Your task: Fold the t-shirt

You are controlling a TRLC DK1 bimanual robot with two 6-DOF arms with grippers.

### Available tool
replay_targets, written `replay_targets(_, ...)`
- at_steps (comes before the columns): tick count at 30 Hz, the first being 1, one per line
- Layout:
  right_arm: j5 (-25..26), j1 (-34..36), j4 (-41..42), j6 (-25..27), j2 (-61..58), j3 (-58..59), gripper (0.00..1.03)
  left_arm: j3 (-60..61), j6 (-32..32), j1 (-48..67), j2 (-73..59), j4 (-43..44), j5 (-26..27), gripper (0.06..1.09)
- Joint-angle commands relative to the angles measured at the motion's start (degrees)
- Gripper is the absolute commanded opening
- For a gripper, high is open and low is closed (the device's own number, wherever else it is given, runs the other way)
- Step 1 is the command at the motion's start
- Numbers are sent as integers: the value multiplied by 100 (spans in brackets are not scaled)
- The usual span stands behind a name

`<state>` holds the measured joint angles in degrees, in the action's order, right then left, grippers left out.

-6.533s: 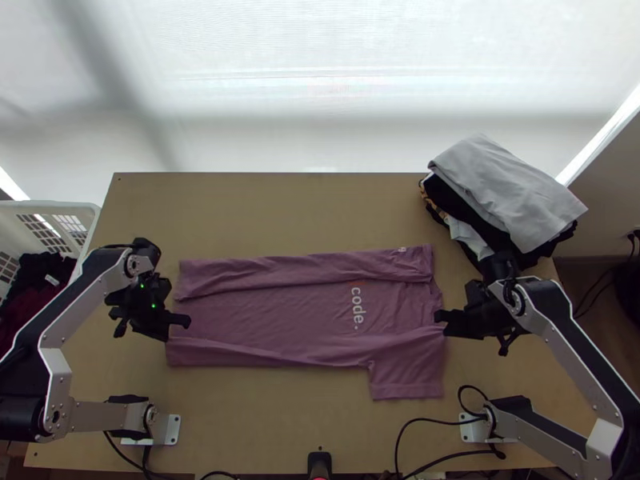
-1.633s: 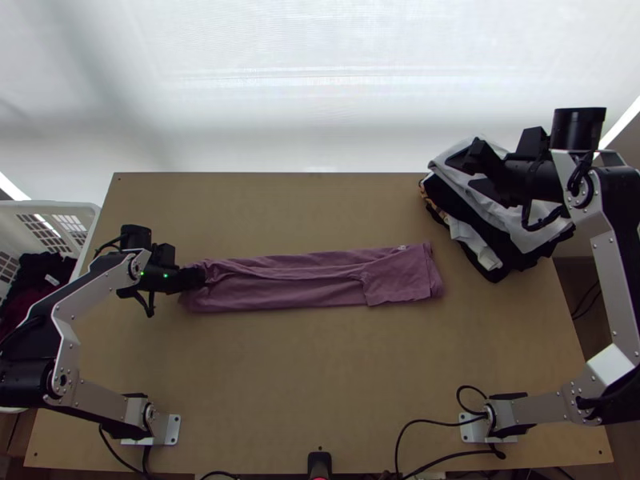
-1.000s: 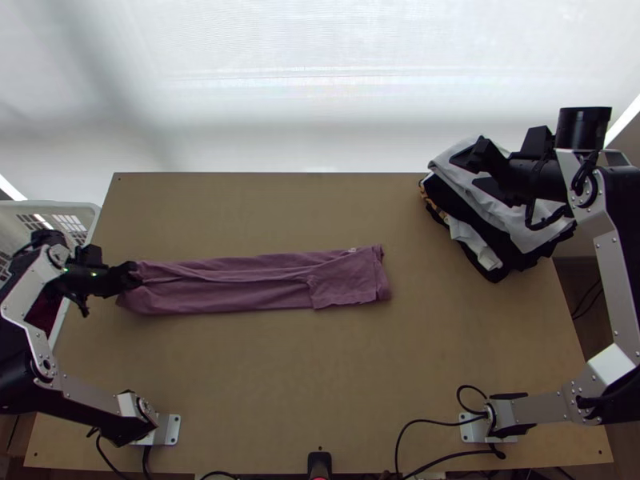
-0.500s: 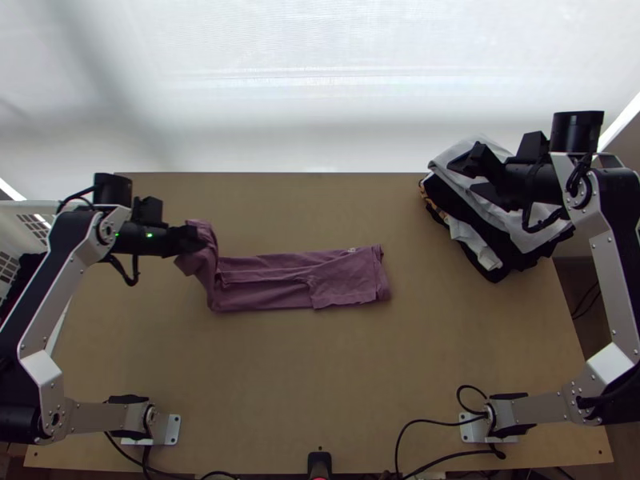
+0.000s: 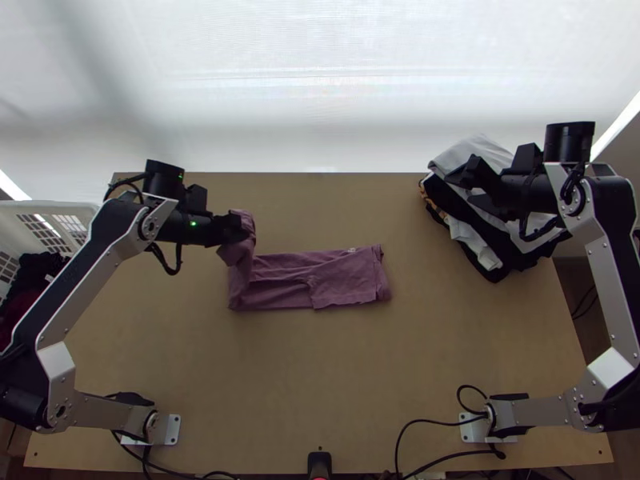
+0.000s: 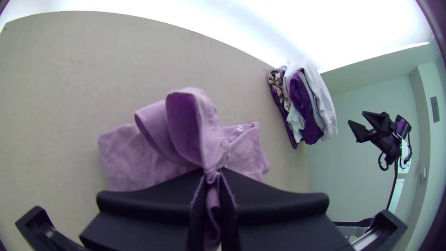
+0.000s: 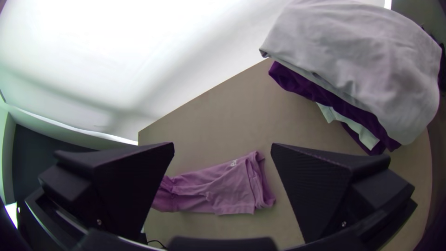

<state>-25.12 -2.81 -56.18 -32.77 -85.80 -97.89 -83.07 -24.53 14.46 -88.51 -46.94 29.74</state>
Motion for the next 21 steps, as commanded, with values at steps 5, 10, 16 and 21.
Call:
replay_targets(5, -54, 114, 46, -1, 204, 86, 98, -324, -385, 611, -536, 264, -12, 10)
replay_targets(10, -54, 193, 37, -18, 265, 156, 98, -491, -526, 998, -931, 431, -47, 10)
replay_targets(16, -54, 219, 46, -62, 318, 156, 98, -887, -570, 1419, -1467, 449, -144, 10)
replay_targets(21, -45, 246, 46, -71, 353, 191, 98, -1247, -658, 1639, -1898, 493, -170, 10)
